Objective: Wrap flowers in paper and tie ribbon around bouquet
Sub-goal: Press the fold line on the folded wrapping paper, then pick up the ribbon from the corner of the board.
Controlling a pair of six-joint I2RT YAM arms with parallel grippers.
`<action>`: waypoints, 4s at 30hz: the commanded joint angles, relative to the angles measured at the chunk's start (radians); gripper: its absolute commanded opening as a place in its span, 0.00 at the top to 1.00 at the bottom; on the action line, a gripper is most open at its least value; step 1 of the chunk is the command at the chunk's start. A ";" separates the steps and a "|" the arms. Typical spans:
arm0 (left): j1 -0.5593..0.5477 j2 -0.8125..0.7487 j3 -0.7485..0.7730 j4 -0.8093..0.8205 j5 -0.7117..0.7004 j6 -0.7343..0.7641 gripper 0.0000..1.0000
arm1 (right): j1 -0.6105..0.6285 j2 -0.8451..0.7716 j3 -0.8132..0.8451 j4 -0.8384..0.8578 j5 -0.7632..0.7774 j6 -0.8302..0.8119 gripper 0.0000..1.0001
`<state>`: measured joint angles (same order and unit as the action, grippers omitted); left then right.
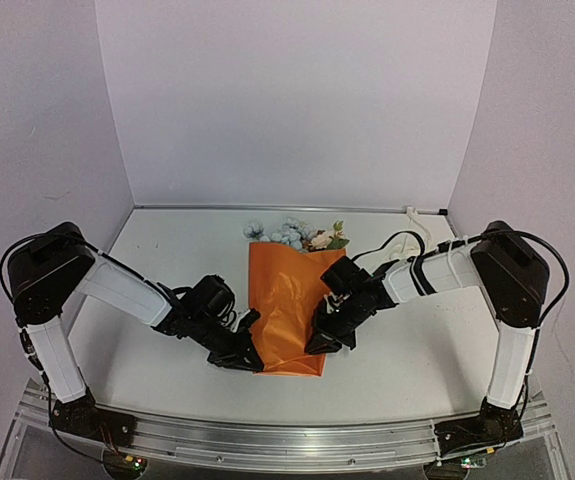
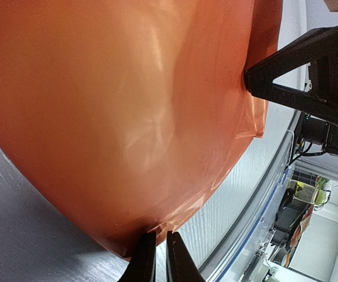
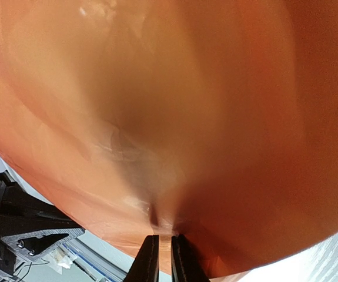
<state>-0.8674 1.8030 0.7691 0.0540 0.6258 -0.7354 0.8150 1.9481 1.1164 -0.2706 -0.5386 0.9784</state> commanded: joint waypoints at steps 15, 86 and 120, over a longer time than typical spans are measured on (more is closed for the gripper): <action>-0.039 -0.063 -0.024 -0.124 -0.079 0.018 0.91 | 0.000 -0.027 0.008 -0.110 0.100 -0.039 0.90; 0.126 -0.070 0.472 -0.404 -0.207 0.202 0.74 | -0.679 0.329 0.711 -0.376 0.355 -0.220 0.47; 0.036 -0.096 0.530 -0.156 -0.221 0.431 0.65 | -0.610 -0.472 0.316 -0.508 -0.179 -0.275 1.00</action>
<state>-0.8032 1.7313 1.2457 -0.2201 0.4238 -0.3916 0.1527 1.5997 1.4308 -0.7301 -0.5812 0.6974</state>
